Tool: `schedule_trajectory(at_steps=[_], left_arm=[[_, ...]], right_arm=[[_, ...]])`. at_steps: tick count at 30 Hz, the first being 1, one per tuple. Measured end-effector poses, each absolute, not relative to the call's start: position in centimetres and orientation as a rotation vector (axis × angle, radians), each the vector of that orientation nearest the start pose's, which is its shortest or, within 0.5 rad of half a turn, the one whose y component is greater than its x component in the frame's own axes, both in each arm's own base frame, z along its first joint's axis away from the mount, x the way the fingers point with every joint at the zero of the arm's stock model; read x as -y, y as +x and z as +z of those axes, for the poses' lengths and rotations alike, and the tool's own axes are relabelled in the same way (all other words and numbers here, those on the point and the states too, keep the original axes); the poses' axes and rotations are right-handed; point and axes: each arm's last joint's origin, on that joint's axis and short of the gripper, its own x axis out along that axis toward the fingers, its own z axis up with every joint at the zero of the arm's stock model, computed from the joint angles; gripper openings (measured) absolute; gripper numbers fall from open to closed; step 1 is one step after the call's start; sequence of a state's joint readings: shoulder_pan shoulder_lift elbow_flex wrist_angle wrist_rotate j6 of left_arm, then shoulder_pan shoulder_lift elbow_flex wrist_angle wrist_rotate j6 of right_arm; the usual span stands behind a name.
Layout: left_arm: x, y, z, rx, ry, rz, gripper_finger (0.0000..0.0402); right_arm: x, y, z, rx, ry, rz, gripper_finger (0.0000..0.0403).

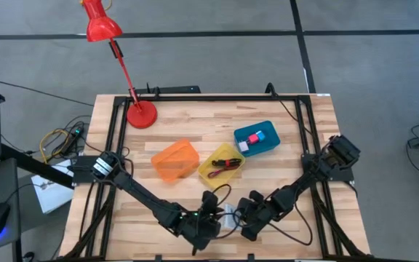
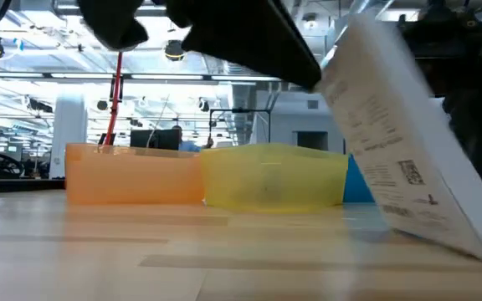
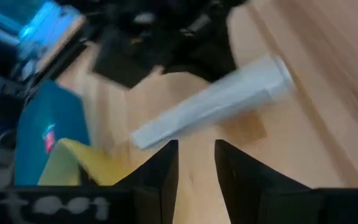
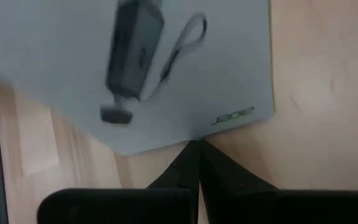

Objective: Pick and place items into bin
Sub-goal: Put the card reader box into the orange bin

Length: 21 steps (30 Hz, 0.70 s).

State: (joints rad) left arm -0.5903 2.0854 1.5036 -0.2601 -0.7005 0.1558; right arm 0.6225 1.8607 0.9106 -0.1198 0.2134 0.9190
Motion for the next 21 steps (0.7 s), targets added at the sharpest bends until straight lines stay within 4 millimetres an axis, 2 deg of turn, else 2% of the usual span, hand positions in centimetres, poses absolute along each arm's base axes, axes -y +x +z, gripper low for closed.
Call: schedule_trajectory(at_steps=[7, 12, 21], left_arm=[[23.1, 39.0, 18.4, -0.663, 0.766, -0.084, 0.0096], [22.8, 39.1, 18.4, -0.661, 0.825, -0.037, 0.0096], [23.8, 38.3, 18.5, -0.65, 0.914, 0.023, 0.0096]], right_arm=[[-18.3, 28.0, 11.5, -1.014, 0.367, -0.066, 0.0], [-17.9, 28.2, 11.9, -0.986, 0.343, -0.068, 0.0], [-17.5, 28.1, 11.8, -1.021, 0.327, -0.081, 0.0]])
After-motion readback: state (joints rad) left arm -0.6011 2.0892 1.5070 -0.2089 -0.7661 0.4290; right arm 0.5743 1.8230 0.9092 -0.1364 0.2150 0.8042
